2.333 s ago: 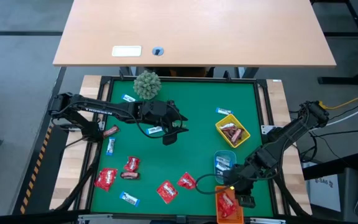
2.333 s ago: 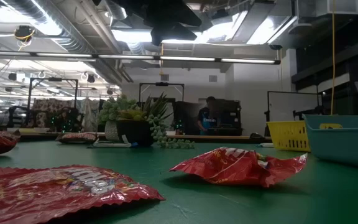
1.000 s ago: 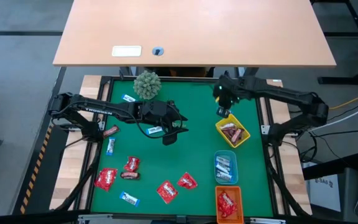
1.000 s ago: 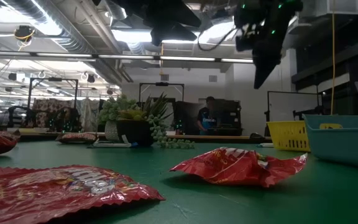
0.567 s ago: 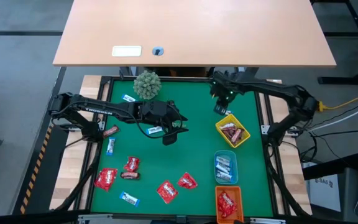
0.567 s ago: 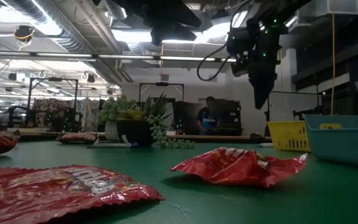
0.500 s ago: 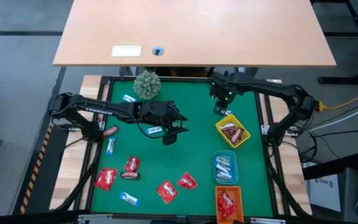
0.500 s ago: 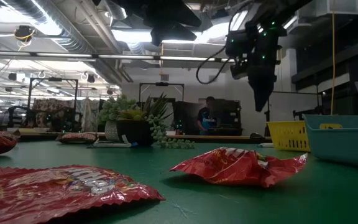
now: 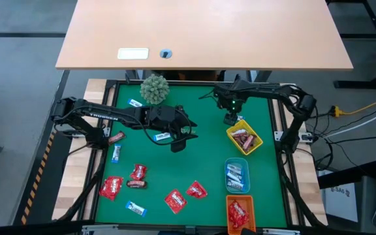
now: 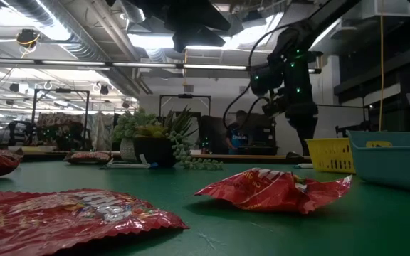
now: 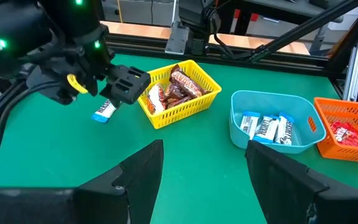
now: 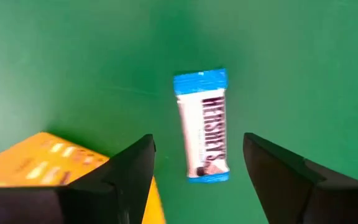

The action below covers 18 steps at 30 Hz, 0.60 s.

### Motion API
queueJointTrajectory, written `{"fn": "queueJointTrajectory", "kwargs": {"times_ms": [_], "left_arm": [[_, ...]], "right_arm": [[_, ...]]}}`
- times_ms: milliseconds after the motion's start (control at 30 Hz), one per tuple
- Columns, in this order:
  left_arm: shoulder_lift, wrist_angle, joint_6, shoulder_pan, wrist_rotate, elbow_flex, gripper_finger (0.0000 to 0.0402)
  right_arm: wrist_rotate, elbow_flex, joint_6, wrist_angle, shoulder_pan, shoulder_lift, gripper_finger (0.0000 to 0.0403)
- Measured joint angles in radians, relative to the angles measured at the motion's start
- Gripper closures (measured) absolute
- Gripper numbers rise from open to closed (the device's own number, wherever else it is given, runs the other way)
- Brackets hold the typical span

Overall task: Sort candy
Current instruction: Put the white chocolate into the blue bin

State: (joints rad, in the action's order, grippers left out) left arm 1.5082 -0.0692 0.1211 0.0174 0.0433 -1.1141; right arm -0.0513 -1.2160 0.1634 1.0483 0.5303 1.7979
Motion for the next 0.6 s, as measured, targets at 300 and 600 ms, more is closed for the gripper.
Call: {"fn": "queueJointTrajectory", "kwargs": {"times_ms": [300,600], "left_arm": [[0.0,0.0,0.0,0.0,0.0,0.0,0.0178],[0.0,-0.001,0.001,0.0,0.0,0.0,0.0178]], "right_arm": [[-0.018,0.0,0.0,-0.012,0.0,0.053,0.0157],[-0.056,0.0,-0.001,-0.058,0.0,0.088,0.0157]]}}
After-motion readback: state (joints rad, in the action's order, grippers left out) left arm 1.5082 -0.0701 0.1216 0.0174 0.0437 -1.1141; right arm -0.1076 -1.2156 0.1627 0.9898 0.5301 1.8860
